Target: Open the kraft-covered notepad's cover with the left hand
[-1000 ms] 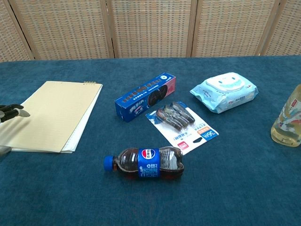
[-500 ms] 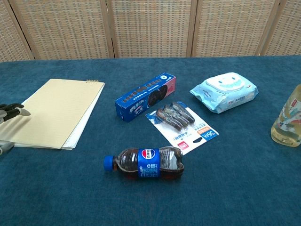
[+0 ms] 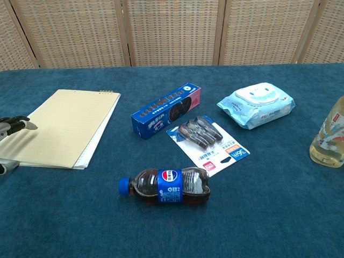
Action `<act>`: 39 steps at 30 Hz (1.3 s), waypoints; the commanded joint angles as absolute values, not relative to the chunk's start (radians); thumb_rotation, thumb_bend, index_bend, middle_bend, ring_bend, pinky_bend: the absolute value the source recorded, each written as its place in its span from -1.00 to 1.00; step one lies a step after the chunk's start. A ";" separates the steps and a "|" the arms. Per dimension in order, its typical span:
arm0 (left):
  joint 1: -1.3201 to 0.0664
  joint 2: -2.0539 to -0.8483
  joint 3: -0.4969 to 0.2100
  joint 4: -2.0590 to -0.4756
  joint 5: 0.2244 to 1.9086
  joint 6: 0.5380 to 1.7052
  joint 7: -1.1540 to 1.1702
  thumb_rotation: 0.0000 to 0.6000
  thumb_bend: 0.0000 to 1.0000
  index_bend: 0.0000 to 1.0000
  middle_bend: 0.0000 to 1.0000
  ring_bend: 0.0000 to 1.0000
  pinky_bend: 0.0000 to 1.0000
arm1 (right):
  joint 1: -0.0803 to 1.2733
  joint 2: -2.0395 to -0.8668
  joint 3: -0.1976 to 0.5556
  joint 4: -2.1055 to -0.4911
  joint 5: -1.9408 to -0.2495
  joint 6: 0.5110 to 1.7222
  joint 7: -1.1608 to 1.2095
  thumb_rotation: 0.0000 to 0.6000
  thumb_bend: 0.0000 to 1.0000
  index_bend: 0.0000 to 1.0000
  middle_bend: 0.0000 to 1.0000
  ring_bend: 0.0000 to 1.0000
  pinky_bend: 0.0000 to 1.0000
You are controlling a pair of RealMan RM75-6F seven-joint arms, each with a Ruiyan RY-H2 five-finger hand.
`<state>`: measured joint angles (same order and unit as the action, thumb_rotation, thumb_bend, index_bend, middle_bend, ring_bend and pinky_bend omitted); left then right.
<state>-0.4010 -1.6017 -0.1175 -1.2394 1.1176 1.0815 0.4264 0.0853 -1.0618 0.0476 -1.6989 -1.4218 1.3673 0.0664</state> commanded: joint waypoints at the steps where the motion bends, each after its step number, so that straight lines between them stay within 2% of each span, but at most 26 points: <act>1: -0.402 -1.600 -0.121 -1.244 1.110 1.078 0.426 1.00 -0.23 -0.81 -1.00 -1.00 -1.00 | 0.085 -1.062 0.048 -1.699 -1.422 1.368 0.066 1.00 -0.48 -0.78 -1.00 -1.00 -1.00; 13: -0.419 -1.610 -0.127 -1.227 1.088 1.064 0.441 1.00 -0.07 -0.81 -1.00 -1.00 -1.00 | 0.086 -1.062 0.048 -1.699 -1.421 1.367 0.064 1.00 -0.48 -0.78 -1.00 -1.00 -1.00; 31: -0.453 -1.651 -0.131 -1.180 1.065 1.051 0.493 1.00 -0.05 -0.82 -1.00 -1.00 -1.00 | 0.086 -1.061 0.048 -1.699 -1.420 1.365 0.069 1.00 -0.48 -0.78 -1.00 -1.00 -1.00; 35: -0.461 -1.667 -0.130 -1.160 1.079 1.063 0.498 1.00 0.03 -0.81 -1.00 -1.00 -1.00 | 0.086 -1.061 0.048 -1.699 -1.421 1.366 0.069 1.00 -0.48 -0.78 -1.00 -1.00 -1.00; 39: -0.467 -1.683 -0.131 -1.143 1.098 1.080 0.500 1.00 0.19 -0.81 -1.00 -1.00 -1.00 | 0.086 -1.060 0.048 -1.699 -1.420 1.365 0.072 1.00 -0.48 -0.78 -1.00 -1.00 -1.00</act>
<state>-0.4649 -1.6777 -0.1302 -1.1495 1.0935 1.0750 0.4990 0.0856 -1.0604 0.0481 -1.6993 -1.4203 1.3652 0.0720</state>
